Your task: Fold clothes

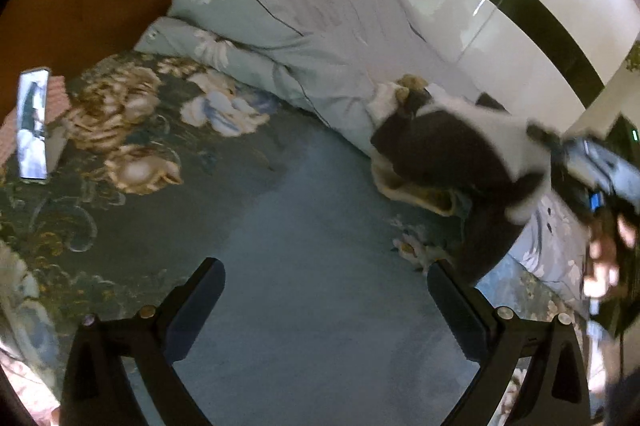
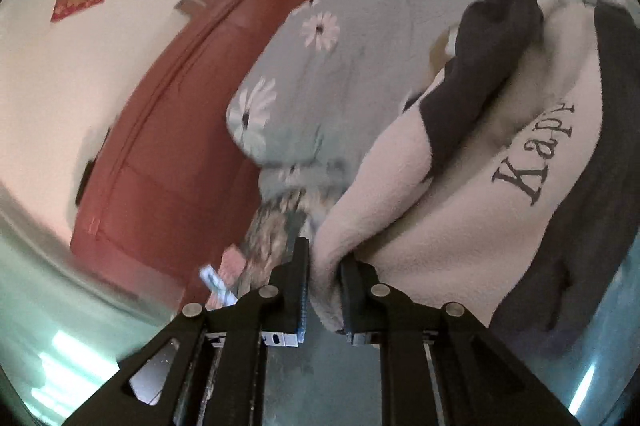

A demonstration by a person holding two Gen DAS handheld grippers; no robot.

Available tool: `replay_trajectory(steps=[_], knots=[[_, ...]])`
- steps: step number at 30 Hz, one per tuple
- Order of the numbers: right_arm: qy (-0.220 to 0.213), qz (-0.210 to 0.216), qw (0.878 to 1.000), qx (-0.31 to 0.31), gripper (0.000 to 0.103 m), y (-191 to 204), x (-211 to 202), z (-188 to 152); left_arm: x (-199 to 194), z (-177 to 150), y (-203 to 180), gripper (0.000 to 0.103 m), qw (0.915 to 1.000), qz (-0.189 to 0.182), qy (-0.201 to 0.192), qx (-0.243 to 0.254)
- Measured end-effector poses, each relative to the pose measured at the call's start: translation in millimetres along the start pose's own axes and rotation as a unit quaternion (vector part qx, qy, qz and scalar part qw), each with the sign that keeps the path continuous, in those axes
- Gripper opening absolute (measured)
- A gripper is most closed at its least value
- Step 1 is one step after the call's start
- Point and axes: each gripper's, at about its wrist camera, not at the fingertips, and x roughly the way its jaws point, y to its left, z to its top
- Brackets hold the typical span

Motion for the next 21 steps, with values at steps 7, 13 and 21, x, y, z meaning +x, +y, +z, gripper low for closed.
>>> replay_trajectory(steps=[7,13,21], knots=[[0.035,0.016,0.999,0.027,0.015,20,4,-99,-28,-7,26,0.103,0.9997,0.016,-0.005,-0.016],[0.11,-0.006,0.993,0.037,0.014,23,37,-162,-40,-8,42,0.103,0.9989,0.03,-0.007,-0.034],[0.122,-0.062,0.99,0.037,0.015,13,39,-182,-28,-12,2,0.103,0.9998,0.004,0.019,0.005]])
